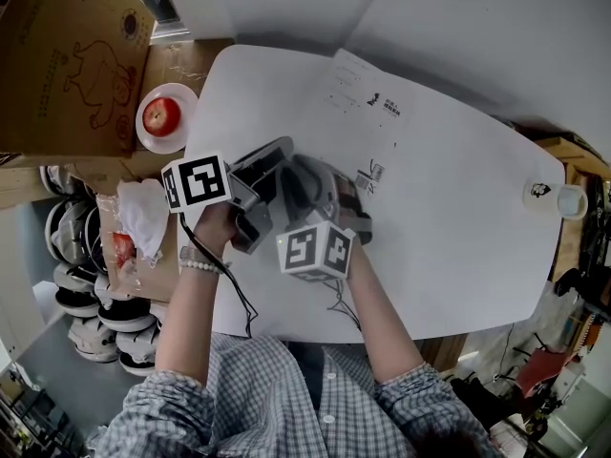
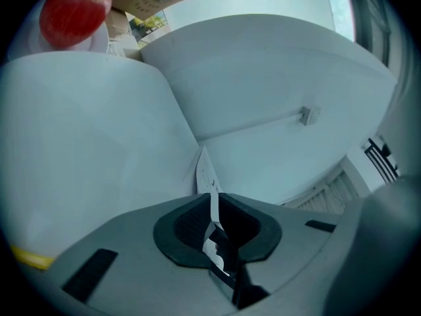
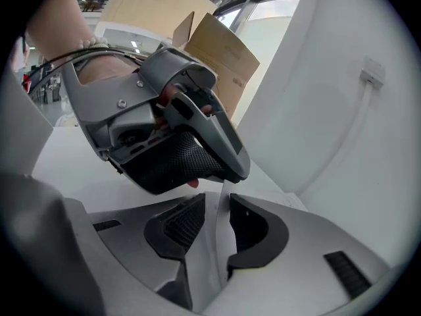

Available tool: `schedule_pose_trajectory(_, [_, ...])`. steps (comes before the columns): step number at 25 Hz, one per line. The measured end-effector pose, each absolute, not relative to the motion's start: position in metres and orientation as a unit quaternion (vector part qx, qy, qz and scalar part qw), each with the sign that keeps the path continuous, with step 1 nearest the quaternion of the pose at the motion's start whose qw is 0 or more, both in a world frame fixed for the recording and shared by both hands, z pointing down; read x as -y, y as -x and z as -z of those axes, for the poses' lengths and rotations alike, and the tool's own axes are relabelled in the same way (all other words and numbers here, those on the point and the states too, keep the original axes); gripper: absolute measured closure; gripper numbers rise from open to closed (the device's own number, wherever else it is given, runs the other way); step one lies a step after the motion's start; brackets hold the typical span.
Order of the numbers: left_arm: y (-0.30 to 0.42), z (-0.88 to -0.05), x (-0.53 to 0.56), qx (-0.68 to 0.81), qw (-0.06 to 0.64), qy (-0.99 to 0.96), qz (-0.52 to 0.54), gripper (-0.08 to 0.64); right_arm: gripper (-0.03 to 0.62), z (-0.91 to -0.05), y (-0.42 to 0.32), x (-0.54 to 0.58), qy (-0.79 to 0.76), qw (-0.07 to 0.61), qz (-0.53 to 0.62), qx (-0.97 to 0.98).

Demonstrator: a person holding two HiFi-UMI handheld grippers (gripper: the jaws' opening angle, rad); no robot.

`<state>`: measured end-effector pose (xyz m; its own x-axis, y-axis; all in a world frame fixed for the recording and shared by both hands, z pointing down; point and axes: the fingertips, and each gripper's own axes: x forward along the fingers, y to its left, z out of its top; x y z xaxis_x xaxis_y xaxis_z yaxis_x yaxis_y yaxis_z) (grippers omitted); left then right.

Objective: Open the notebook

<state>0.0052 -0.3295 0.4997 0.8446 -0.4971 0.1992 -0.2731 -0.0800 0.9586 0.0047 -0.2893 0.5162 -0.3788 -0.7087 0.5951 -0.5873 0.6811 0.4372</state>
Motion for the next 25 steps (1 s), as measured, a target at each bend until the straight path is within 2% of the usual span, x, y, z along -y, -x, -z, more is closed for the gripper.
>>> schedule_pose_trajectory(6, [-0.013, -0.497, 0.326, 0.251, 0.618, -0.741, 0.075, 0.522, 0.498, -0.531, -0.002, 0.29, -0.374, 0.428, 0.087, 0.818])
schedule_pose_trajectory(13, [-0.004, -0.494, 0.328, 0.274, 0.592, -0.756, 0.055, 0.52, 0.552, -0.525, -0.002, 0.288, -0.372, 0.397, 0.034, 0.838])
schedule_pose_trajectory(20, [0.025, -0.492, 0.32, 0.329, 0.509, -0.795, -0.018, 0.522, 0.563, -0.503, -0.006, 0.289, -0.404, 0.364, 0.025, 0.839])
schedule_pose_trajectory(25, [0.018, -0.503, 0.307, 0.323, 0.469, -0.816, -0.099, 0.535, 0.566, -0.489, -0.012, 0.291, -0.42, 0.349, 0.021, 0.838])
